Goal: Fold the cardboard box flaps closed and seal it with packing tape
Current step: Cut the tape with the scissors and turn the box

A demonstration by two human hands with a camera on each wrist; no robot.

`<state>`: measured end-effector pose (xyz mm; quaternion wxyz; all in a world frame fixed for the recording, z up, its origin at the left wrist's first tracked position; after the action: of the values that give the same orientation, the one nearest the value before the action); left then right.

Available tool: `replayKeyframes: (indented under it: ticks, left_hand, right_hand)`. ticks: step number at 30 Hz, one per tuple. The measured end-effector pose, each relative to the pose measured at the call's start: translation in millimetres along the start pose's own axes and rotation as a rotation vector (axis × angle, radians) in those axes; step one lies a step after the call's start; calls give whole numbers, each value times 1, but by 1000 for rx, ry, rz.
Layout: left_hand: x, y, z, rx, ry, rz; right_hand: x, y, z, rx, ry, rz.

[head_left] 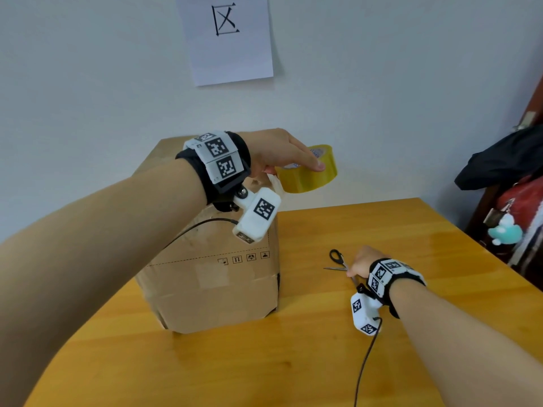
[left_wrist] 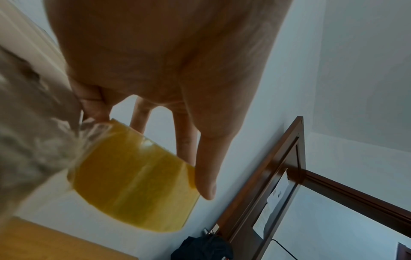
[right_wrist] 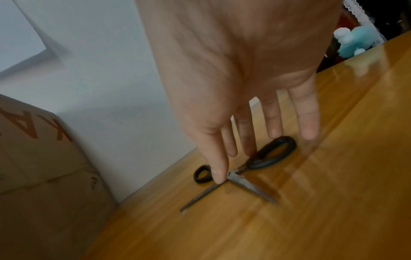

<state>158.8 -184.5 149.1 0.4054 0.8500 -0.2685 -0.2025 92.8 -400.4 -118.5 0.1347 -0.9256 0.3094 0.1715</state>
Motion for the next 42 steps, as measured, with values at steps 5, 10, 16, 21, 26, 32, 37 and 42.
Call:
replayKeyframes:
  ticks: [5,10,16,21,26,32,37,42]
  left_hand:
    - [1,-2,-1,-31,-7,-36]
    - [1,0,0,-72,-35,-74]
    - [-5,3,0,-106,-56,-72]
    - [-6,4,0,-107,-72,-72]
    - [-7,5,0,-152,-119,-73]
    - [-5,4,-5,-126,-192,-67]
    - [-3,2,-6,-126,-213,-89]
    - [-1,5,-2,-133,-226,-78]
  right_hand:
    - [-2,2,8,-130,17,30]
    - [-6,4,12,7,1,20]
    - [-10,4,0,428,148,-100]
    - [-54,-7,-62,955,607,-325]
    - [-121,-36,-120,1116,862,-695]
    - [-172,-76,-139,790,1009,-1048]
    - [-176,-90,-134,489,1178,-956]
    - [-184,-100,-137,381,1182,-872]
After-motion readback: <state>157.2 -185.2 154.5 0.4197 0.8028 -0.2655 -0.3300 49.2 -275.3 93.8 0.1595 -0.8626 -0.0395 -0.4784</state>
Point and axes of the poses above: each hand's wrist, its own x-axis towards the middle knuckle, its own z-axis out of the palm, y = z × x, the point moved 7 cm from there along x, towards the middle knuckle, and after that the axes turned 7 degrees about -x, right-handed, at the moved point
